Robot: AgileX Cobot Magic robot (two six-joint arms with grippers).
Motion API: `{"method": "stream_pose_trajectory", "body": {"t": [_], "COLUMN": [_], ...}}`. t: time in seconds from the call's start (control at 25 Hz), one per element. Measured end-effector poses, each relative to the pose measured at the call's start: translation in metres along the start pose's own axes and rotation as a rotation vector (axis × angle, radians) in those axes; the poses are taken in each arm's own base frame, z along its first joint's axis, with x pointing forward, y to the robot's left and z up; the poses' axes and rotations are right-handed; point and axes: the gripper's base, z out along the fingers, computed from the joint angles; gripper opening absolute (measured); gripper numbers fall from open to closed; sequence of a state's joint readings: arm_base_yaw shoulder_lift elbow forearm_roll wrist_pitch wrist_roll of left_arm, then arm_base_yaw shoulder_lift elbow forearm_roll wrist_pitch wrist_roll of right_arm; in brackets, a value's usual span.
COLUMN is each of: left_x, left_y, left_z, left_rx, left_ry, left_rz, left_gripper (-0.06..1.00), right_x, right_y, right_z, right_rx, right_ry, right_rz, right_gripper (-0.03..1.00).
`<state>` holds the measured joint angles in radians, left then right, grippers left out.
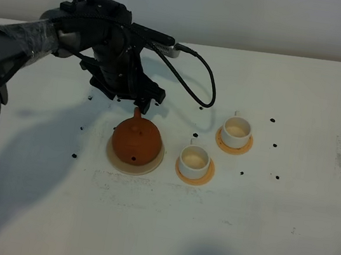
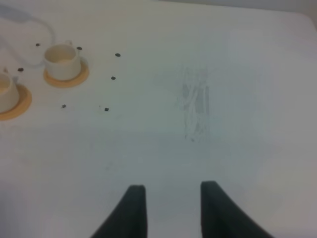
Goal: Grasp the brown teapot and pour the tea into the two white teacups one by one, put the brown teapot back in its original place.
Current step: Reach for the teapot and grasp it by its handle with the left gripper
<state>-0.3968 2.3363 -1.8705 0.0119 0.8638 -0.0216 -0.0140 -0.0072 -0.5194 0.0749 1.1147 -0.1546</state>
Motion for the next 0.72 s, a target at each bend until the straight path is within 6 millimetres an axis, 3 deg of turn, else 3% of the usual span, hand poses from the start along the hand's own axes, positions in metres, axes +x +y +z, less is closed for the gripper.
{"method": "stream_pose_trajectory", "body": {"t": [0.72], "left_x": [0.0029], "left_y": [0.0043], "left_z": [-0.0001], "left_rx": [-0.036], "left_ry": [0.034], "left_rz": [0.094], "left_gripper": [0.67], "right_x": [0.0000], "right_y": [0.0000], "right_z": [0.0000], "right_rx": [0.000], "right_ry": [0.000], "right_rz": [0.000], "right_gripper": [0.27]}}
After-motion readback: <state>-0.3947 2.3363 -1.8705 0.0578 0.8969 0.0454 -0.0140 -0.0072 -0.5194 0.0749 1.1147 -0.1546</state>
